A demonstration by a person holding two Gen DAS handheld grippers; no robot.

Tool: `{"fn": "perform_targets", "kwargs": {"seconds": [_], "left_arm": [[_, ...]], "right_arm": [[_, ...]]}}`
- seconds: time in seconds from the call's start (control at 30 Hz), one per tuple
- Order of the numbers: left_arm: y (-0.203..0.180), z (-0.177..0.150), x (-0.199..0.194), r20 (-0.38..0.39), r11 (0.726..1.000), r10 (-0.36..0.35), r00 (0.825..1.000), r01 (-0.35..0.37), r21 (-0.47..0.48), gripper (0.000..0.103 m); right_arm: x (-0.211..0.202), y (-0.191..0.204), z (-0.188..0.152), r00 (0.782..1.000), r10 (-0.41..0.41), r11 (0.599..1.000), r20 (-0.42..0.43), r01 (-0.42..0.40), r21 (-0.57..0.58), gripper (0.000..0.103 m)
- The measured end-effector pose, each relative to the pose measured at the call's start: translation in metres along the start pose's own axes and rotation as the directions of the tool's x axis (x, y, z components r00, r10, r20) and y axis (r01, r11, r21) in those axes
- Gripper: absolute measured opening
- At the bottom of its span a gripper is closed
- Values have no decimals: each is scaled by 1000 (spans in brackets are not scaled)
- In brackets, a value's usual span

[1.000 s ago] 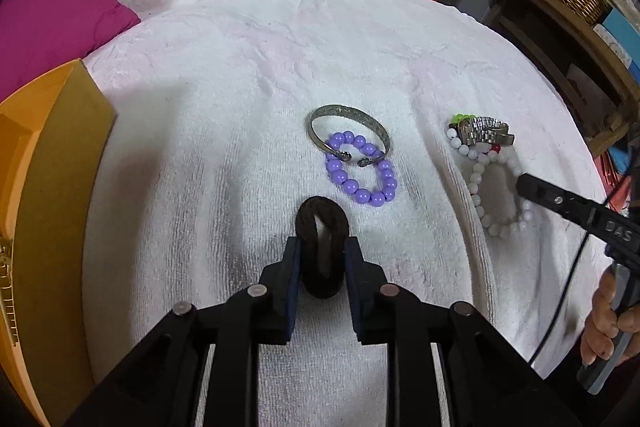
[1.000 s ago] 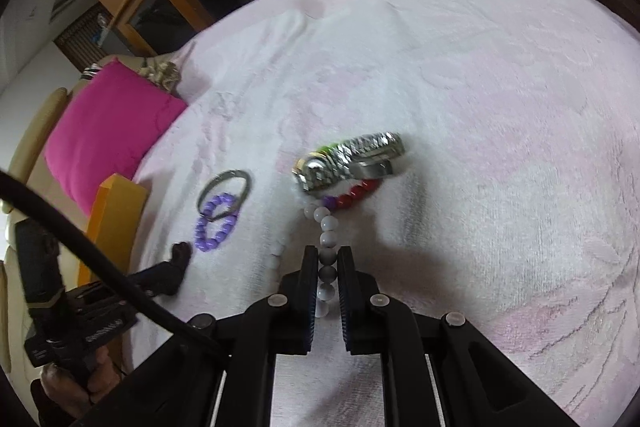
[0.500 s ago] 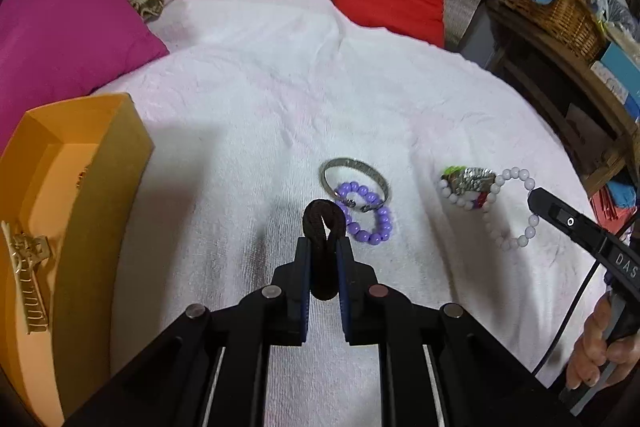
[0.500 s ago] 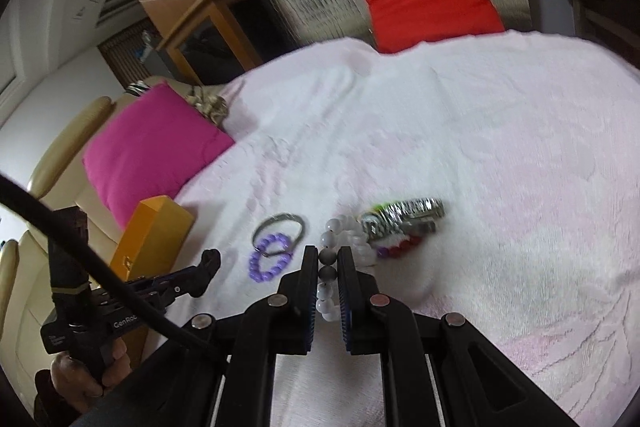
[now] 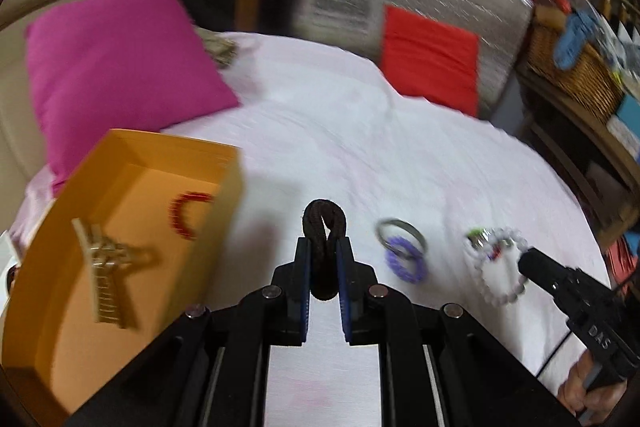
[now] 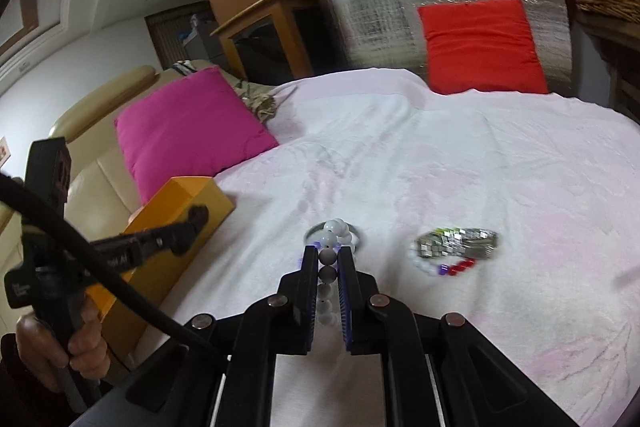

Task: Organize jewelry
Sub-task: 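Carry the hair tie and pearl bracelet into the orange box and release both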

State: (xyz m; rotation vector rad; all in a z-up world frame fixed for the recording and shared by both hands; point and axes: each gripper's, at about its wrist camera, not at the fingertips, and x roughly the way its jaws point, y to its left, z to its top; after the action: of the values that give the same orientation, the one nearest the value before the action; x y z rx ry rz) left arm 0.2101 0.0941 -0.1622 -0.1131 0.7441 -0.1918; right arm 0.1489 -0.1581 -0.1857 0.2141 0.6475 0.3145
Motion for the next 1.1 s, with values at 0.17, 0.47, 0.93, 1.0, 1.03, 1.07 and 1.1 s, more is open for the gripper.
{"fn": "perform_targets", "kwargs": {"seconds": [0.17, 0.47, 0.93, 1.0, 1.03, 1.07, 1.1], "left_arm": [[47, 2, -24, 63, 993, 76, 995, -69, -98, 12], [155, -15, -41, -30, 896, 300, 954, -292, -334, 12], [191, -31, -21, -189, 817, 381, 905, -425, -391, 53], [178, -26, -19, -169, 827, 390, 905, -425, -368, 53], [170, -23, -18, -154, 837, 393, 907, -422, -348, 53], [158, -20, -18, -134, 848, 400, 907, -422, -321, 53], [144, -17, -17, -108, 859, 412, 905, -425, -285, 53]], "right_arm": [[17, 44, 17, 996, 84, 996, -1, -84, -14, 11], [84, 152, 33, 949, 304, 952, -89, -306, -21, 11], [160, 176, 27, 936, 295, 955, -195, -280, 98, 32], [148, 162, 30, 949, 263, 965, -173, -255, 69, 32], [142, 153, 31, 955, 248, 968, -165, -240, 67, 32], [136, 143, 31, 960, 230, 973, -158, -222, 68, 32], [129, 131, 31, 965, 211, 977, -155, -203, 70, 32]]}}
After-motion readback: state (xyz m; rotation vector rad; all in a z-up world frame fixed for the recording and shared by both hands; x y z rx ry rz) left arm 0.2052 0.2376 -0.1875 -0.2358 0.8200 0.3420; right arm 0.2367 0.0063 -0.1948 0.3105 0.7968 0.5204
